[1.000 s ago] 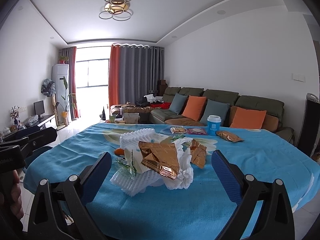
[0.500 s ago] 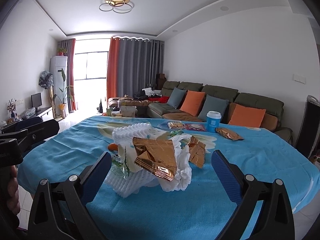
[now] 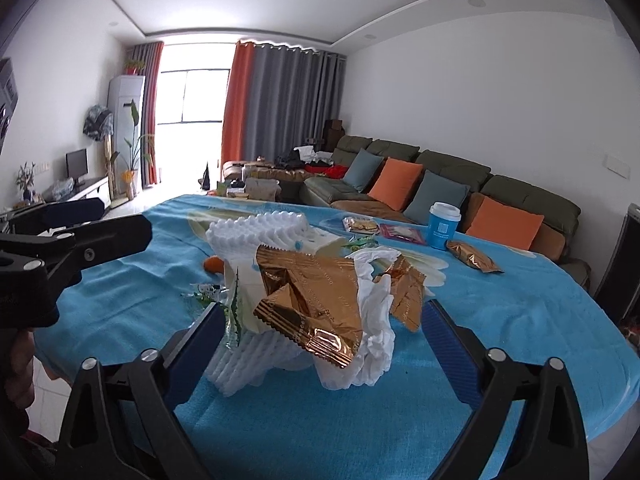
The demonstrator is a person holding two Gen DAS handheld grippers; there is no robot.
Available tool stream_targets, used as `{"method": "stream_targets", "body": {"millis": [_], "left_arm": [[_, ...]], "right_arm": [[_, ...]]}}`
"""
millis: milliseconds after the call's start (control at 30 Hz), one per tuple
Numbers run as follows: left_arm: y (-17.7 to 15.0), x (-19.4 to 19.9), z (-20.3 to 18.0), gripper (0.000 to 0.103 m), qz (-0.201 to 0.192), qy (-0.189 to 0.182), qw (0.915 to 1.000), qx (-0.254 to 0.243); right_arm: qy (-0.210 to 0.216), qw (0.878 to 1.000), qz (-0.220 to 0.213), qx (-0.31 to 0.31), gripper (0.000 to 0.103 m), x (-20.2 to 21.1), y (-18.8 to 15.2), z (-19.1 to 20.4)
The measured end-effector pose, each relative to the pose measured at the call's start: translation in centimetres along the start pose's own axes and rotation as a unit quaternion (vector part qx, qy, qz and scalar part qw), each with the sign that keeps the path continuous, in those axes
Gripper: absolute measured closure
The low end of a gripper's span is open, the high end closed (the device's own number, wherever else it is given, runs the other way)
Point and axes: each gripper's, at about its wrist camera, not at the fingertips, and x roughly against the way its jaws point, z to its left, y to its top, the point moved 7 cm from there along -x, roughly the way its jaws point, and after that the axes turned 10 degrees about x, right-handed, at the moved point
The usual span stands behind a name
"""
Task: Collect trash
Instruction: 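Close the right gripper on the gold wrapper while the left gripper grasps the white foam net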
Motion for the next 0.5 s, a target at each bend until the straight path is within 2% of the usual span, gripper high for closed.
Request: {"method": "stream_targets", "body": {"millis": [300, 367, 500], "left_arm": [[-0.2, -2.7, -0.2, 0.006, 0.022, -0.005, 0.9998, -0.001], [-0.2, -3.3, -0.3, 0.006, 0.026, -0.005, 0.9996, -0.003], [-0.1, -4.1, -0.6, 0.006, 0.03, -0.009, 0.9995, -0.009]], "right_arm": [[0.021, 0.999, 0.025, 0.004, 0.036, -2.5, -0.3, -0.3], [0.026, 0.999, 0.027, 0.009, 0.043, -2.8, -0.3, 0.0], [0.035, 0.999, 0.034, 0.013, 0.064, -3.5, -0.5, 0.1]]}}
